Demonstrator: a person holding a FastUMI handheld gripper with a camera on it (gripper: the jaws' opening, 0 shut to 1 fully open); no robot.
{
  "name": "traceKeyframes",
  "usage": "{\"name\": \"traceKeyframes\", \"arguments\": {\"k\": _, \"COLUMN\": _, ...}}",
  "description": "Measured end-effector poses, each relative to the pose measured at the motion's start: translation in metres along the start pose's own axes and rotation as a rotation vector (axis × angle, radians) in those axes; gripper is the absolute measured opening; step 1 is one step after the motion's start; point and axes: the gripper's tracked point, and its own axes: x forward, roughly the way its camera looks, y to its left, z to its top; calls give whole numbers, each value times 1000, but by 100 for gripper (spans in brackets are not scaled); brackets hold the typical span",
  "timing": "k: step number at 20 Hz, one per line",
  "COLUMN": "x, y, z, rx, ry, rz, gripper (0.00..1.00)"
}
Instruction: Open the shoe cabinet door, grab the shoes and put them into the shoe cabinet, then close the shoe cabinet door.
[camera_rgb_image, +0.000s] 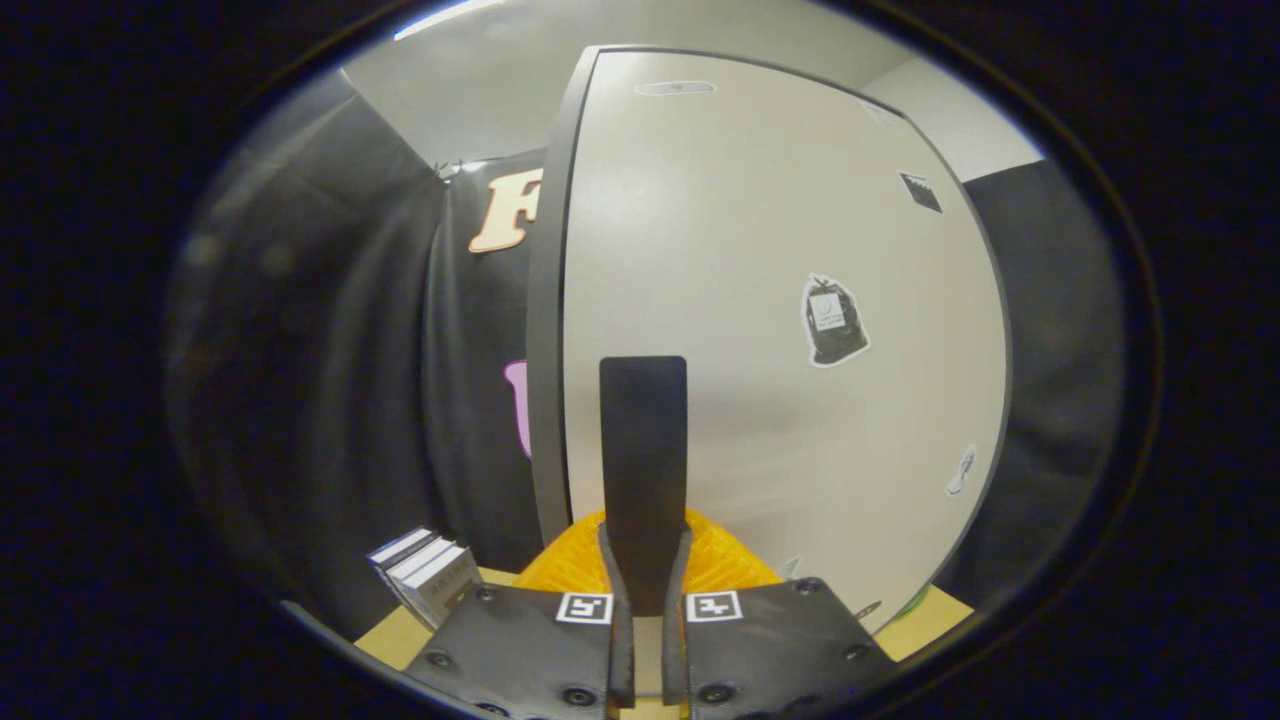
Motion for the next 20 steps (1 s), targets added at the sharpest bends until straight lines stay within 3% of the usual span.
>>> {"name": "traceKeyframes", "arguments": {"k": 1, "x": -1, "y": 0, "z": -2, "rx": 2, "ry": 4, "rz": 6, "gripper": 7}}
{"name": "traceKeyframes", "arguments": {"k": 9, "x": -23, "y": -2, "z": -1, "rx": 21, "ry": 20, "rz": 76, "gripper": 7}}
{"name": "traceKeyframes", "arguments": {"k": 20, "x": -110, "y": -38, "z": 0, "rx": 40, "ry": 52, "rz": 327, "gripper": 7}}
